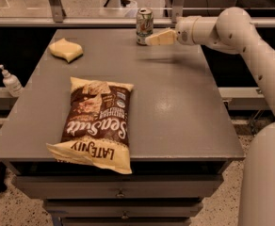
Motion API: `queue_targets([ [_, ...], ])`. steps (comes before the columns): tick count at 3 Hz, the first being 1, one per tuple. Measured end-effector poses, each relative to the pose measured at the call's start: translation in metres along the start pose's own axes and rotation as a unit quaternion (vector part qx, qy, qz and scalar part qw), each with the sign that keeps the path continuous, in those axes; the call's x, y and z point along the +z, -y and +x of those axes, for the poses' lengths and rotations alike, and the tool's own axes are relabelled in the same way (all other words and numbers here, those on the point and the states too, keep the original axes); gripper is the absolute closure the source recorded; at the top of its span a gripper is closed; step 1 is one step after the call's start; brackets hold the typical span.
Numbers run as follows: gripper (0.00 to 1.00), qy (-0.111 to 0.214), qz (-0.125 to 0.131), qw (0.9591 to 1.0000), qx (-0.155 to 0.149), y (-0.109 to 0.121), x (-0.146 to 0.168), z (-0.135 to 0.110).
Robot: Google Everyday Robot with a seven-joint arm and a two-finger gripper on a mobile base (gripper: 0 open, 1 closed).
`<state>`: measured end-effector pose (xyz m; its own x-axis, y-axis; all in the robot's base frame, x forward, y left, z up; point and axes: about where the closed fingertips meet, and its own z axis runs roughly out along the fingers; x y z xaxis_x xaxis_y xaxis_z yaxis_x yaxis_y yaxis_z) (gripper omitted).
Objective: Pick 7up can
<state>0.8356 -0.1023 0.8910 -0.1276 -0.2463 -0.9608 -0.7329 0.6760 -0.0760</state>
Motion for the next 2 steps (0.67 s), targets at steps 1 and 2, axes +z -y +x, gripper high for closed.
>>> queue_targets([
  [1,0.0,0.019,-0.007,0.9998,-0.006,-0.009,0.032,-0.006],
  [2,0.0,0.03,-0.011,0.9994,-0.01,-0.014,0.053,-0.011],
])
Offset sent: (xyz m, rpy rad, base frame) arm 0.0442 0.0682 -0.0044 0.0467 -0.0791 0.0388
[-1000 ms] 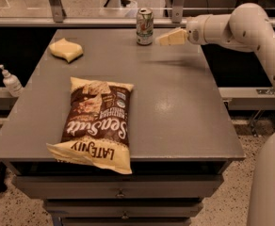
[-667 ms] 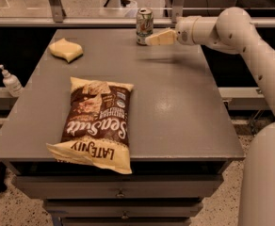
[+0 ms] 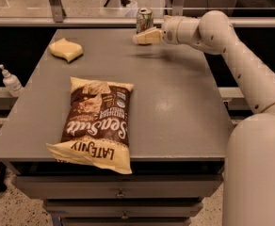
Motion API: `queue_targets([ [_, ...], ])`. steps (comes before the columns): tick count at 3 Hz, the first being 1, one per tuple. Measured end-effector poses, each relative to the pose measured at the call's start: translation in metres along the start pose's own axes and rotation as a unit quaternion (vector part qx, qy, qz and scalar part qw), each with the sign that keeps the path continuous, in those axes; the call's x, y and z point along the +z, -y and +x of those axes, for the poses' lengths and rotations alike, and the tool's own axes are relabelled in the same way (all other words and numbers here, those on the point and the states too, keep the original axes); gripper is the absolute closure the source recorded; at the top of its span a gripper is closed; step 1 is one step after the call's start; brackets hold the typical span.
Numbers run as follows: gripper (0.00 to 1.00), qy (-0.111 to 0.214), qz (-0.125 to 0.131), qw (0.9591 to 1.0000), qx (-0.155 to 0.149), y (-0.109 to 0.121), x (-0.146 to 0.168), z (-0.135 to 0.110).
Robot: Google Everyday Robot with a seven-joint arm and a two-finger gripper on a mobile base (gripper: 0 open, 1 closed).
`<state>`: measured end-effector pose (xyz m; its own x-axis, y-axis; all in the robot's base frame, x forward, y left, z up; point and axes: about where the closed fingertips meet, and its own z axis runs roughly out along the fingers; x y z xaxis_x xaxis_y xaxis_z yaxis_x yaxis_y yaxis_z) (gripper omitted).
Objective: Pick 7up can
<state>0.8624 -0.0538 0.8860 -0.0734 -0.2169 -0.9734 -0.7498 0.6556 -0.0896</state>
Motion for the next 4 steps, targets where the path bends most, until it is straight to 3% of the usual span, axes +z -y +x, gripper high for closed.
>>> queue_targets([
  [1,0.16,0.006,-0.006,1.0,-0.001,-0.005,0.021,-0.004],
  [2,0.4,0.007,-0.013,0.9999,0.002,-0.011,0.033,-0.003],
  [3,0.63,0.005,-0.018,0.9998,0.0,-0.014,0.035,-0.001],
  [4,0.87,0.0,-0.042,0.9991,0.004,-0.025,0.026,-0.006],
])
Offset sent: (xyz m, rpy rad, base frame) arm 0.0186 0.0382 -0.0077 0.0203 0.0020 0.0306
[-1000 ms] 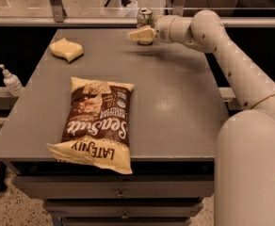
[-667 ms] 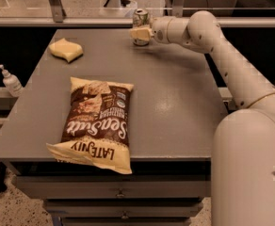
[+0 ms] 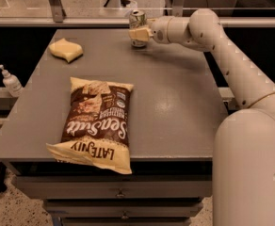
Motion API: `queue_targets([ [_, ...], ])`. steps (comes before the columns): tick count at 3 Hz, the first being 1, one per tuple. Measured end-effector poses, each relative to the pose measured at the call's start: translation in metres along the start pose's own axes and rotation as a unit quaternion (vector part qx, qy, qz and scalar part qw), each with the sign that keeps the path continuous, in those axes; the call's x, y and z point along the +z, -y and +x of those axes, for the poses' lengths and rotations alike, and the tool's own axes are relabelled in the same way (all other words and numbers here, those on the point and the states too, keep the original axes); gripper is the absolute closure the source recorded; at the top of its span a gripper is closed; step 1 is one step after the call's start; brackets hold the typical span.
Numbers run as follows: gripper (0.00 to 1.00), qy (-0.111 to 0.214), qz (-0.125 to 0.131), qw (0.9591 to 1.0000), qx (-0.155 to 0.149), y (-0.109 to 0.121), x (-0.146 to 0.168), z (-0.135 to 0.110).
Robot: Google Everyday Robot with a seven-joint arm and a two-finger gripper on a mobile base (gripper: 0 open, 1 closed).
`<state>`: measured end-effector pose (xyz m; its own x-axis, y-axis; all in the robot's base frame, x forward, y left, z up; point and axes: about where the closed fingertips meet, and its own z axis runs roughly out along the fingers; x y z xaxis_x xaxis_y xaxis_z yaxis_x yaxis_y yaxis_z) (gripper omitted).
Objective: Pick 7up can
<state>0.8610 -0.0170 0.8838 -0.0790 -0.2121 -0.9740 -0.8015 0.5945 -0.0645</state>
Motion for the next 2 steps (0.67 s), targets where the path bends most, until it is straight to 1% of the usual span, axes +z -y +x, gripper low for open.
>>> queue_targets([
  [1,1.0,0.0,-0.046,0.9989,0.005,-0.021,-0.026,-0.017],
  [2,1.0,0.009,-0.102,0.9945,0.021,-0.046,-0.062,-0.03],
])
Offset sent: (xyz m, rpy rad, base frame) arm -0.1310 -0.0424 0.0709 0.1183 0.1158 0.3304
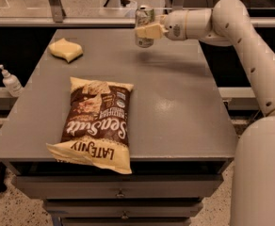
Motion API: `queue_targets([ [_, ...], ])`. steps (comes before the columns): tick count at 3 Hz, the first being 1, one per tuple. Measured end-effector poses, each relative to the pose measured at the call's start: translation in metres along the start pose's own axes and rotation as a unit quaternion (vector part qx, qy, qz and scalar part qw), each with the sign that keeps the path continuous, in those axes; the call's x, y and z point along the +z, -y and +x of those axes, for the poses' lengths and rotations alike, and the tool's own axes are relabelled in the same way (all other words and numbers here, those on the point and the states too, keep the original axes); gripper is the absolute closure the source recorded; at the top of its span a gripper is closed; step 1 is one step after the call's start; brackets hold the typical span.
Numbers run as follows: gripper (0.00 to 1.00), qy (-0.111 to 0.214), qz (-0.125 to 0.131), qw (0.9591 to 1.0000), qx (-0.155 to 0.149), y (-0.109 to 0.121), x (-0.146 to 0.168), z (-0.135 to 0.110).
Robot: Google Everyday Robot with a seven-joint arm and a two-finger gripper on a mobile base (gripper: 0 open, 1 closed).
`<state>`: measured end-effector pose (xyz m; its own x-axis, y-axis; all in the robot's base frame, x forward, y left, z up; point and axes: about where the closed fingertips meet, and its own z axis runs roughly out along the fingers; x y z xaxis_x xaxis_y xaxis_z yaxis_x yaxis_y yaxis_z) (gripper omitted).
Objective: Pick 7up can
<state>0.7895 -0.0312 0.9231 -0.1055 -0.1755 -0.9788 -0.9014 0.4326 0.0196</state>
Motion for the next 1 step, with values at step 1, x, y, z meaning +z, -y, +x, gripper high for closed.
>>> queue_targets([
  [1,1.0,0.02,-0.072,0.9971,0.016,-0.0391,-0.0362,-0.0169],
])
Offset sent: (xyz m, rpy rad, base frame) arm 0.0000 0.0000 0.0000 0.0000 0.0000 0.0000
